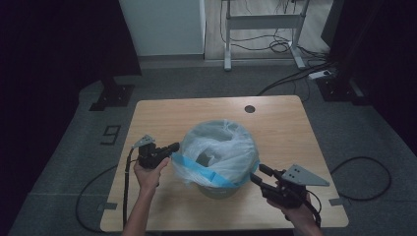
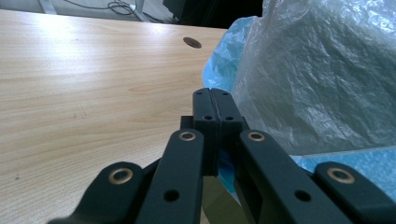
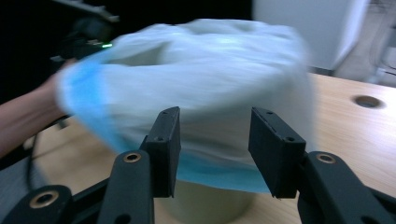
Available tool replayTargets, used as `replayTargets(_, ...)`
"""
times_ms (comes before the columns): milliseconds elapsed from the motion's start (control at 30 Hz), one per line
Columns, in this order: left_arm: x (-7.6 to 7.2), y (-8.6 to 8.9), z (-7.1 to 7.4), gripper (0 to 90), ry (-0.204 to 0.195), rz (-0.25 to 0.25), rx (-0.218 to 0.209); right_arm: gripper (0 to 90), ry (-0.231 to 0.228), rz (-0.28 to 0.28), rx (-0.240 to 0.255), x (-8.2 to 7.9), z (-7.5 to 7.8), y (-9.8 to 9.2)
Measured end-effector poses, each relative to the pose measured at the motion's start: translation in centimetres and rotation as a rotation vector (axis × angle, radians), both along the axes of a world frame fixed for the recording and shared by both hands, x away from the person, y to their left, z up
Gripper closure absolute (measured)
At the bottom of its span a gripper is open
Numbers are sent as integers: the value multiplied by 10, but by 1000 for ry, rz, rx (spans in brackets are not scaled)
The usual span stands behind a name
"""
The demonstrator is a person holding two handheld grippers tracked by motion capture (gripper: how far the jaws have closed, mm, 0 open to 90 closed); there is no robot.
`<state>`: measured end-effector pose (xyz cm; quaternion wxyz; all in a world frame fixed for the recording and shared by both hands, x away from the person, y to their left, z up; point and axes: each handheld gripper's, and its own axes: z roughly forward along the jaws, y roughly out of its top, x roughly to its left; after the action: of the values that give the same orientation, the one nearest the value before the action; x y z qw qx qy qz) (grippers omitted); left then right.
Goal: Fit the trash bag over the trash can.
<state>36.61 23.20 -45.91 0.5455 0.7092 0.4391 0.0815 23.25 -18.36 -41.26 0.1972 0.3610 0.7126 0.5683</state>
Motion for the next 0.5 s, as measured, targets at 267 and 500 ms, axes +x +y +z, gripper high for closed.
replayTargets(267,-1,1,1,896,-3,-1,2,517,-11,117,-26,-8,8,29)
replayTargets(500,-1,1,0,896,-3,-1,1,502,-37,175,-25,-6,21,48)
